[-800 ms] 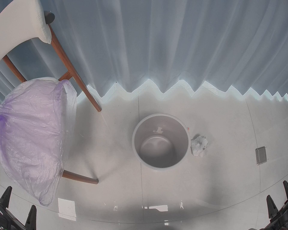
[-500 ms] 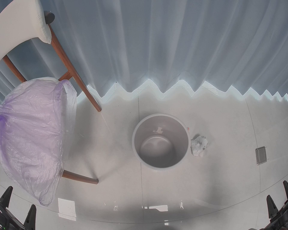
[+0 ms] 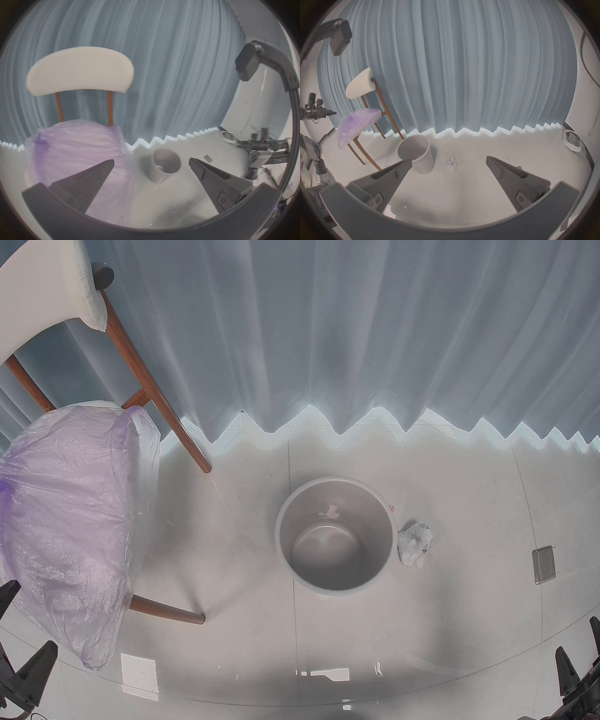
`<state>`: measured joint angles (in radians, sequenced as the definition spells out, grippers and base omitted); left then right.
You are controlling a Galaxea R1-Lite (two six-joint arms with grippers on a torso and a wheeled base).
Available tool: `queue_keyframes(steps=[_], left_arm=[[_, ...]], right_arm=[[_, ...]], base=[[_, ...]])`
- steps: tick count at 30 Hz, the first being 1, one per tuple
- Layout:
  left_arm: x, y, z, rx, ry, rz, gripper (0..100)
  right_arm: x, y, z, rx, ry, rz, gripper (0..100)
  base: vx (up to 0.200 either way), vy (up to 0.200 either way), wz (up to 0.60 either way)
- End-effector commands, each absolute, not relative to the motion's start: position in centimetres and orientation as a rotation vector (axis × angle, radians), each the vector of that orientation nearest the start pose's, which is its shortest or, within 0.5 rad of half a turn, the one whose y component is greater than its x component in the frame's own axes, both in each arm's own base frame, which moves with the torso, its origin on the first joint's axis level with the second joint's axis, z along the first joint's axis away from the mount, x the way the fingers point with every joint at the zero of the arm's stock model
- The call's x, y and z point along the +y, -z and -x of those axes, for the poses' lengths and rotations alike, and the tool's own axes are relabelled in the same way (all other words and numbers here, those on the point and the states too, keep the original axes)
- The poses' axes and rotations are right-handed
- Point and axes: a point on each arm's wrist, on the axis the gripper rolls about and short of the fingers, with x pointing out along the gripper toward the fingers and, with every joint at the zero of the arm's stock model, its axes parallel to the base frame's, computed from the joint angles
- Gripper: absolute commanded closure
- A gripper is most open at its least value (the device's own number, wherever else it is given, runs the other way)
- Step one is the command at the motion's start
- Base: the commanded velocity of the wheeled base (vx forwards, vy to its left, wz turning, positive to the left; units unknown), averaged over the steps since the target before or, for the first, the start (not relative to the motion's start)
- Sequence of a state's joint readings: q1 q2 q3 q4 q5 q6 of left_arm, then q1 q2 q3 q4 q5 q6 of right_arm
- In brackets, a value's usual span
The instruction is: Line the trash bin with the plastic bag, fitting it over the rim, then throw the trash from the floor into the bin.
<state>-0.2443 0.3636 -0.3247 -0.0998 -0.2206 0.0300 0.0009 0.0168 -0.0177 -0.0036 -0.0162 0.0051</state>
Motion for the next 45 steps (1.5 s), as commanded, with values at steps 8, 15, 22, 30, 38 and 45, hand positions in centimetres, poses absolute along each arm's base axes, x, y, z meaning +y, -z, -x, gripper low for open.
queue_keyframes(steps=[8,15,22,30,38,45], left_arm=[[-3.9,-22.3,-6.9,0.138,0.72,-0.1,0],[-5.8,-23.5,-10.9,0.156,0.612,-0.351,0],[-10.1,-23.5,-12.3,0.215,0.471,-0.462,0],[-13.8,-22.4,-14.9,0.233,0.189,-0.543,0],[-14.6,-20.9,-16.4,0.293,0.0,-0.624,0],[-14.4,-19.3,-17.3,0.354,-0.027,-0.695,0]], right_arm=[[0.0,-7.6,2.3,-0.003,0.014,-0.009,0],[0.0,-7.6,2.3,-0.003,0.012,-0.008,0],[0.0,-7.6,2.3,-0.003,0.011,-0.006,0],[0.0,-7.6,2.3,-0.003,-0.003,-0.002,0],[0.0,-7.6,2.3,-0.003,-0.003,-0.002,0],[0.0,-7.6,2.3,-0.003,-0.005,0.0,0]], base=[[0.0,0.0,0.0],[0.0,0.0,0.0],[0.0,0.0,0.0],[0.0,0.0,0.0],[0.0,0.0,0.0],[0.0,0.0,0.0]])
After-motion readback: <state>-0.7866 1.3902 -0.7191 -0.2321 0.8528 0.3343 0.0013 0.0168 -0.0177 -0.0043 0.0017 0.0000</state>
